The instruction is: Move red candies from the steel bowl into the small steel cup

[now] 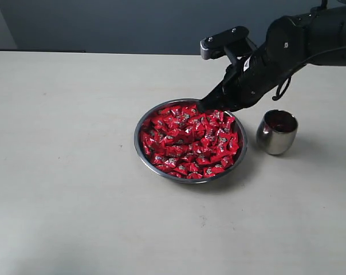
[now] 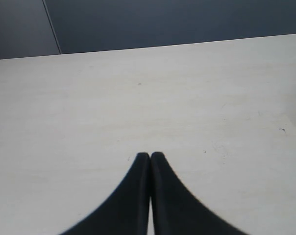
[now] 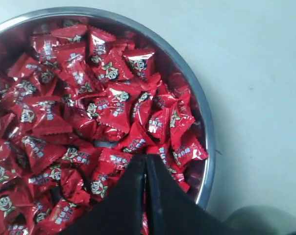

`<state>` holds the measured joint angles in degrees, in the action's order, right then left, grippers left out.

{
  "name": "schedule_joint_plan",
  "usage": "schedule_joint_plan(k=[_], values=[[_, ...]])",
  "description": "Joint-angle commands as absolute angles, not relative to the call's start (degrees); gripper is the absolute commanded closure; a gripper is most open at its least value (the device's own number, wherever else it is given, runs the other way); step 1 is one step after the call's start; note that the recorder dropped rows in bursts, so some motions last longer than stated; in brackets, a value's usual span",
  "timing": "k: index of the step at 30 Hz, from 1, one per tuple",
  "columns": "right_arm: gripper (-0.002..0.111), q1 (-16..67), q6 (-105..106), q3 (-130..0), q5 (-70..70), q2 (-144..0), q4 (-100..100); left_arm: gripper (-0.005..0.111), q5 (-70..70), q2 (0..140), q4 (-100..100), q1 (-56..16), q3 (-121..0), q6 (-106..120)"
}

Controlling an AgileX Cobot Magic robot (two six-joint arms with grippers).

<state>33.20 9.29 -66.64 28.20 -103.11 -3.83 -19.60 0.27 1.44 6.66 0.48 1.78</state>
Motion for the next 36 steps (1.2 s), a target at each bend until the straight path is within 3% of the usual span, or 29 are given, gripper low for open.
schedule_joint_plan(k=[1,5,13,36], values=[[0.090,33.3,9.0,-66.5,27.0,-105.9,-4.6,0.106,-19.3,0.0,1.6,6.2,0.0,1.7],[0.067,33.3,9.0,-66.5,21.6,-109.2,-4.7,0.106,-19.3,0.0,1.6,6.2,0.0,1.7],[0.068,32.8,7.5,-66.6,12.0,-113.6,-3.9,0.106,-19.3,0.0,1.6,6.2,0.0,1.7],[0.068,29.3,2.3,-66.6,11.5,-113.2,1.8,0.106,-19.3,0.0,1.6,6.2,0.0,1.7]])
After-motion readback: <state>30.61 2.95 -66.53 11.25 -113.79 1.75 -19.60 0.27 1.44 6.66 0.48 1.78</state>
